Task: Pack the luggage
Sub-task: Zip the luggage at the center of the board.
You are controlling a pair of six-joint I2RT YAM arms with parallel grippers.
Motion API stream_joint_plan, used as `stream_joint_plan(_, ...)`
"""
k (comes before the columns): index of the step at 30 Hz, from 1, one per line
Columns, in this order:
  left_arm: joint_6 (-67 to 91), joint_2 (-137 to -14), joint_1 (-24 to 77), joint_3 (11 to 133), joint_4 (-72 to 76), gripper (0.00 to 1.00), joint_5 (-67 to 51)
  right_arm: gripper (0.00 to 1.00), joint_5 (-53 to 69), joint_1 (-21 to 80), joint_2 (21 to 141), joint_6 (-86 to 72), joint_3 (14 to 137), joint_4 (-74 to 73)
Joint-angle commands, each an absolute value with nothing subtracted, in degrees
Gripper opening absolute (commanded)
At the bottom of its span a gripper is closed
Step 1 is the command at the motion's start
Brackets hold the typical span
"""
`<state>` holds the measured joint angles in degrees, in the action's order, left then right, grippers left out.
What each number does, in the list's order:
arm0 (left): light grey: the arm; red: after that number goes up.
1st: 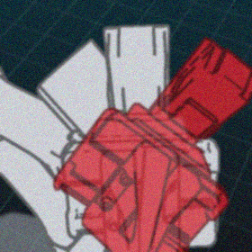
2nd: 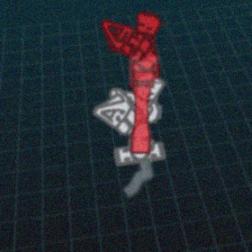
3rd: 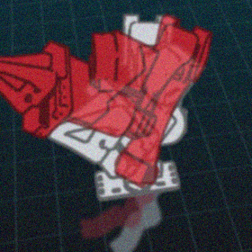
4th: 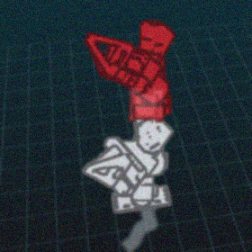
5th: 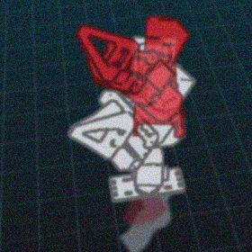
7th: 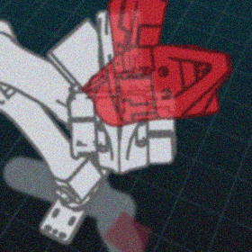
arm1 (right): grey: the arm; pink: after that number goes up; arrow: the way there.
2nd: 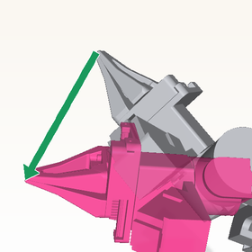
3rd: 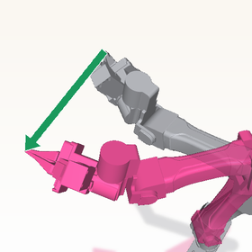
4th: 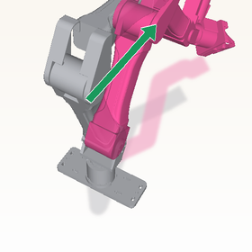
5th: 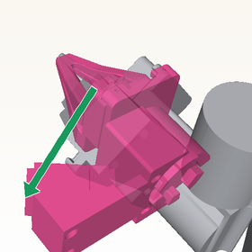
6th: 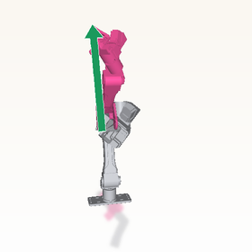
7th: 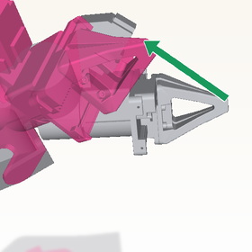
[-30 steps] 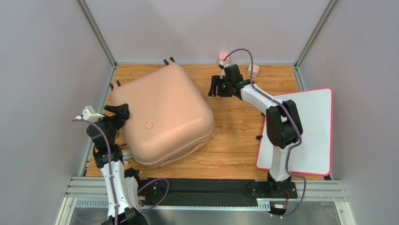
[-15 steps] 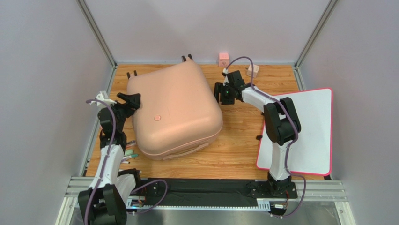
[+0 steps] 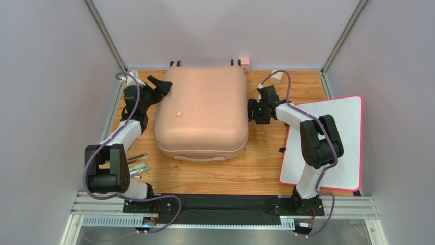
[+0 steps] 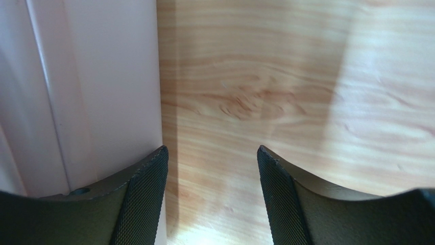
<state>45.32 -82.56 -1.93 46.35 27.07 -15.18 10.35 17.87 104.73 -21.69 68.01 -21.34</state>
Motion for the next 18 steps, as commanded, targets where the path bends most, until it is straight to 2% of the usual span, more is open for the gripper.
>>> stream_joint_plan(1,43.2,-86.5,1.1,50.2,12.8,0.91,-22.7,0.66,10.2,18.0,99.6,-24.5,65.8,-21.9)
stream_joint_plan(8,38.9,-84.4,-6.1,58.3,-2.6,0.94,-21.1,0.68,3.8,15.6,85.0,-21.7,60.8,-29.5)
stream_joint_plan(13,39.7,-80.3,-15.5,58.7,-8.9,0.95,-24.8,0.69,2.7,13.6,67.3,-20.8,53.7,-32.9)
stream_joint_plan(14,38.8,-79.6,-16.0,59.2,-10.4,0.95,-24.5,0.69,3.5,13.6,64.5,-20.1,51.0,-32.9)
stream_joint_plan(18,31.4,-73.8,-16.3,59.0,-17.5,0.93,-21.5,0.69,19.0,13.7,50.4,-14.2,42.2,-26.8)
